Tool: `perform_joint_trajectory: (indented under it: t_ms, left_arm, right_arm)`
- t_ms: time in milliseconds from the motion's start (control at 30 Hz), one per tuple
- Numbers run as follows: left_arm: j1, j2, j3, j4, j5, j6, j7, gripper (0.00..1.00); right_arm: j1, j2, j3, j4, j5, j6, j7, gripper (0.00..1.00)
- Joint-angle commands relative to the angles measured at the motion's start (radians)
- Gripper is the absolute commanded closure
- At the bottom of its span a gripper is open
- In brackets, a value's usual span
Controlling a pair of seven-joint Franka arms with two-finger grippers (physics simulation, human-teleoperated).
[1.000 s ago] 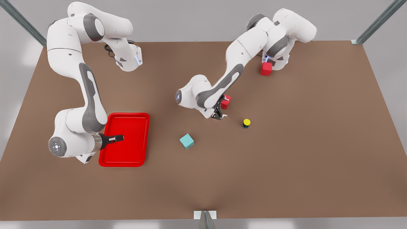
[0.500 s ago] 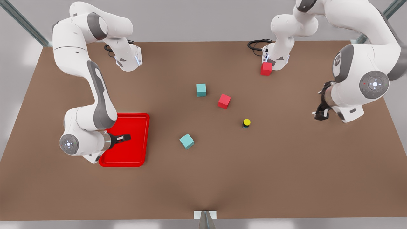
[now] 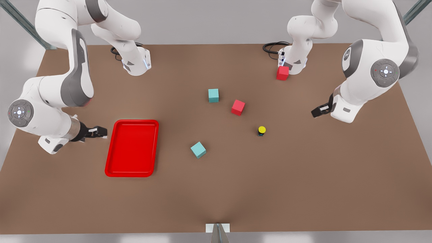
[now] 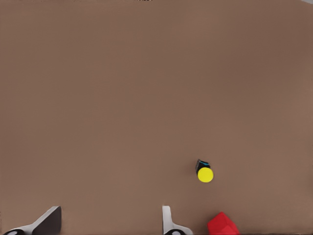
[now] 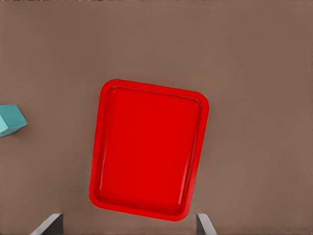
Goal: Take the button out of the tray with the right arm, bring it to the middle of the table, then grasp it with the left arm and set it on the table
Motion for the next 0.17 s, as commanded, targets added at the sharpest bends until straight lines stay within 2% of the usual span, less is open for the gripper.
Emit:
perform_joint_trajectory:
  t_ms: [0, 133]
  left_arm:
    - [0.012, -0.001, -0.002, 0.000, 0.000, 0.028, 0.573, 0.00]
    - [0.009, 0.010, -0.003, -0.003, 0.000, 0.041, 0.573, 0.00]
  right_arm:
    - [0.000, -0.015, -0.001, -0.001, -0.017, -0.031, -0.007, 0.00]
    - [-0.074, -0.001, 0.006, -0.007, -0.009, -0.031, -0.010, 0.00]
